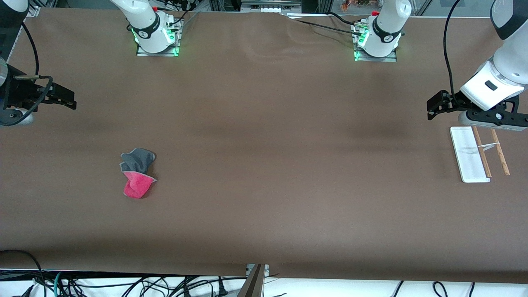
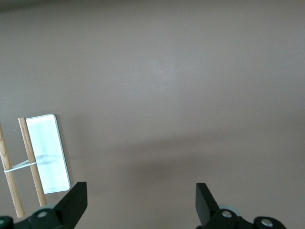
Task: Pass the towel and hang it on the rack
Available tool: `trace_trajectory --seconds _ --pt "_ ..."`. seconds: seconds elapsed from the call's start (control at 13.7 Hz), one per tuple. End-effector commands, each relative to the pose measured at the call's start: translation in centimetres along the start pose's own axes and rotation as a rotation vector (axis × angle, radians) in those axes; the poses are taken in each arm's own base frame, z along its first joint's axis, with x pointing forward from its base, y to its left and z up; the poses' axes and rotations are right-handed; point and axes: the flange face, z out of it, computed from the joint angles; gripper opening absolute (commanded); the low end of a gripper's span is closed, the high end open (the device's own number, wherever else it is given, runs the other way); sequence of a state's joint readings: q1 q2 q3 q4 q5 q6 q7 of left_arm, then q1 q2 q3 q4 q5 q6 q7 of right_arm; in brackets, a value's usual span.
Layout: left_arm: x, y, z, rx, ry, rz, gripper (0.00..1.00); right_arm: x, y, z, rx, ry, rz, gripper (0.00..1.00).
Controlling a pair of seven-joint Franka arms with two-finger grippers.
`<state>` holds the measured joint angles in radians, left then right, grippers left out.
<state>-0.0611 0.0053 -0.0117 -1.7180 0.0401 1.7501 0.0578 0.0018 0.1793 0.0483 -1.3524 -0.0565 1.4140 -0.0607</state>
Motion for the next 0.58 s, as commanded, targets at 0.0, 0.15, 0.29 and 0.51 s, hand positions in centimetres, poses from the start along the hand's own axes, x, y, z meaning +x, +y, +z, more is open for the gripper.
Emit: trace_trajectory --seconds 0.0,0.15,0.29,0.51 --pt "0.46 -0.26 -0.6 0.005 -0.004 0.02 1.0 -0.56 -0.1 -0.23 0.001 0.001 0.011 1.0" --pt "0.46 -0.26 -0.6 0.005 -0.004 0.02 1.0 -0.41 -0.08 -0.22 -0.001 0.009 0.002 1.0" --pt "0.46 -0.26 -0.6 0.005 -0.004 0.02 1.0 -0.25 0.1 0.03 -0.001 0.006 0.002 1.0" --pt "0.45 -0.25 -0.53 0.005 -0.006 0.02 1.0 -0.22 0.11 -0.07 -0.001 0.01 -0.004 1.0"
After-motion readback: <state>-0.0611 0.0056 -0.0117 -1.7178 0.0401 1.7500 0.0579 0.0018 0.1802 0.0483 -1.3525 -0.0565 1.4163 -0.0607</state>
